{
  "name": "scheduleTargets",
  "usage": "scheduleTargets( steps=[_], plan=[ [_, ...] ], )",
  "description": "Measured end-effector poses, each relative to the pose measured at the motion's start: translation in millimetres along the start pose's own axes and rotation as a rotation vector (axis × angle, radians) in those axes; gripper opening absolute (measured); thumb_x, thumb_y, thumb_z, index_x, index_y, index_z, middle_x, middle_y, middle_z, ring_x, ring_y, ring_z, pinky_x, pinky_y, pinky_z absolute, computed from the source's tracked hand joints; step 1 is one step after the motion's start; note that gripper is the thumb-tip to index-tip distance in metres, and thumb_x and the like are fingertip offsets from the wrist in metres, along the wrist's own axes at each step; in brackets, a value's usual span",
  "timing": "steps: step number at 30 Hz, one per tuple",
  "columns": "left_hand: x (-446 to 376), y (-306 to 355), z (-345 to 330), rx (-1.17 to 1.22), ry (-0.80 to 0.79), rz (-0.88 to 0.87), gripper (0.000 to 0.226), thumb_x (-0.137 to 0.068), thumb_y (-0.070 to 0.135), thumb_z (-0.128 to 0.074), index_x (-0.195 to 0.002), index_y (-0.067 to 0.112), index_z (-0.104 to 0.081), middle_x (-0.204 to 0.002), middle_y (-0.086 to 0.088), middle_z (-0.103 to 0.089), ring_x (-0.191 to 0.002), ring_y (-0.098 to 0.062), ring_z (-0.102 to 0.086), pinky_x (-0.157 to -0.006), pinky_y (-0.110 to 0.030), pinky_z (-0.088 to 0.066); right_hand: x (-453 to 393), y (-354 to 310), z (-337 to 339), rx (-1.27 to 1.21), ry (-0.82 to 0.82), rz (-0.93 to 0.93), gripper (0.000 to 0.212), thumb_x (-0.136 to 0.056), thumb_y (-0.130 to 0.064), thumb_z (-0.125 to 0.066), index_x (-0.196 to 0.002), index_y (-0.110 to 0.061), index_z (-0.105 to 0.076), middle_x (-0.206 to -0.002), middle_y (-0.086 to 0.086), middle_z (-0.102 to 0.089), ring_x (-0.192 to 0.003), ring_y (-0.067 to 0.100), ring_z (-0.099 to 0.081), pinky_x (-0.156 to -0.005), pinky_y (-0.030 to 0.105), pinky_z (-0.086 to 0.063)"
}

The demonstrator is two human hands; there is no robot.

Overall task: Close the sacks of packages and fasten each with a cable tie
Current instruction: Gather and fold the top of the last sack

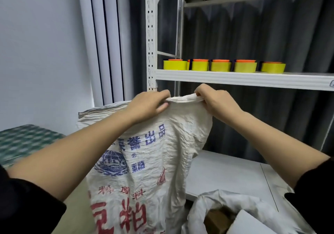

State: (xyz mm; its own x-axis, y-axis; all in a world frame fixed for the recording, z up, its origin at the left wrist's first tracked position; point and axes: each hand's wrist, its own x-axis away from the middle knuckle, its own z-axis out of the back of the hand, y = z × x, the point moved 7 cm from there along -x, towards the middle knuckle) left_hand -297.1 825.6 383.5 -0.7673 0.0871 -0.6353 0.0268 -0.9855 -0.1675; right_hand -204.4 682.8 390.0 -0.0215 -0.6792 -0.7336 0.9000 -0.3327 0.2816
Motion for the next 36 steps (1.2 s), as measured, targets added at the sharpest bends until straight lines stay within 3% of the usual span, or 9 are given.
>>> scheduleTargets(
  steps=[6, 10, 14, 16, 18, 24, 27, 31, 36],
  plan=[
    [0, 7, 15, -0.346, 0.080, -0.221, 0.033, -0.075, -0.005, -0.064, -0.090, 0.008, -0.038, -0.073, -0.013, -0.048, -0.041, -0.029, -0.045, -0.035, -0.029, -0.031, 9, 3, -14, -0.117, -0.178, 0.032, 0.031, -0.089, -0.032, -0.051, -0.111, -0.012, -0.042, -0.082, 0.005, -0.061, -0.062, 0.030, -0.055, -0.058, 0.039, -0.045],
    [-3, -8, 15, -0.209, -0.069, -0.022, 0.003, -0.096, 0.014, -0.039, -0.099, 0.014, -0.038, -0.084, -0.006, -0.043, -0.065, -0.028, -0.045, -0.058, -0.033, -0.029, 22, 11, -31, -0.127, -0.308, -0.027, 0.023, -0.099, -0.029, -0.039, -0.119, -0.025, -0.028, -0.079, 0.007, -0.062, -0.064, 0.028, -0.052, -0.060, 0.036, -0.041],
    [8, -15, 2, -0.144, -0.195, 0.013, 0.032, -0.094, 0.029, -0.045, -0.123, 0.018, -0.037, -0.097, -0.012, -0.063, -0.076, -0.032, -0.054, -0.064, -0.034, -0.035, 30, 5, -21, 0.064, -0.080, 0.181, 0.050, -0.081, -0.005, -0.064, -0.121, -0.022, -0.038, -0.094, 0.010, -0.055, -0.050, 0.026, -0.044, -0.042, 0.028, -0.035],
    [11, -11, -4, -0.111, -0.171, -0.051, 0.044, -0.095, 0.048, -0.039, -0.130, 0.021, -0.042, -0.106, -0.006, -0.066, -0.090, -0.030, -0.061, -0.067, -0.032, -0.037, 29, 7, -16, 0.104, 0.031, 0.198, 0.044, -0.077, -0.005, -0.059, -0.117, -0.017, -0.042, -0.097, 0.012, -0.054, -0.047, 0.027, -0.042, -0.036, 0.028, -0.035],
    [9, -13, -5, -0.092, -0.129, -0.040, 0.040, -0.096, 0.051, -0.032, -0.113, 0.022, -0.052, -0.102, -0.002, -0.066, -0.092, -0.027, -0.061, -0.065, -0.032, -0.037, 29, 8, -16, 0.085, 0.074, 0.197, 0.026, -0.085, -0.016, -0.046, -0.110, -0.015, -0.042, -0.102, 0.011, -0.055, -0.046, 0.027, -0.045, -0.036, 0.027, -0.033],
    [9, -1, 10, -0.217, 0.097, -0.256, 0.010, -0.093, 0.020, -0.042, -0.088, 0.012, -0.042, -0.078, -0.009, -0.056, -0.057, -0.031, -0.054, -0.046, -0.032, -0.037, 14, 12, -31, -0.411, -0.223, -0.212, 0.051, -0.085, -0.065, -0.034, -0.118, -0.029, -0.045, -0.097, -0.013, -0.061, -0.078, 0.011, -0.059, -0.069, 0.031, -0.045],
    [10, 9, 14, -0.334, 0.137, -0.387, 0.008, -0.086, 0.006, -0.047, -0.084, 0.010, -0.040, -0.073, -0.009, -0.047, -0.047, -0.026, -0.043, -0.036, -0.029, -0.033, 2, 1, -47, -0.761, -0.472, -0.336, 0.036, -0.094, -0.058, -0.043, -0.112, -0.030, -0.059, -0.107, -0.010, -0.063, -0.102, 0.008, -0.058, -0.089, 0.030, -0.044],
    [5, -4, 15, -0.196, 0.098, -0.127, 0.009, -0.091, 0.012, -0.048, -0.097, 0.010, -0.043, -0.073, -0.008, -0.055, -0.057, -0.034, -0.052, -0.050, -0.032, -0.032, 11, -9, -54, -0.947, -0.661, -0.363, 0.024, -0.098, -0.033, -0.052, -0.112, -0.017, -0.063, -0.106, -0.004, -0.067, -0.095, 0.005, -0.063, -0.083, 0.022, -0.050],
    [4, -17, -9, 0.393, -0.260, 0.179, 0.028, -0.081, 0.044, -0.043, -0.094, 0.024, -0.058, -0.083, 0.012, -0.060, -0.080, -0.012, -0.054, -0.072, -0.028, -0.041, 7, -7, -43, -0.562, -0.335, -0.295, 0.021, -0.098, -0.016, -0.041, -0.113, -0.027, -0.051, -0.110, -0.005, -0.063, -0.097, 0.016, -0.060, -0.085, 0.039, -0.050]
  ],
)
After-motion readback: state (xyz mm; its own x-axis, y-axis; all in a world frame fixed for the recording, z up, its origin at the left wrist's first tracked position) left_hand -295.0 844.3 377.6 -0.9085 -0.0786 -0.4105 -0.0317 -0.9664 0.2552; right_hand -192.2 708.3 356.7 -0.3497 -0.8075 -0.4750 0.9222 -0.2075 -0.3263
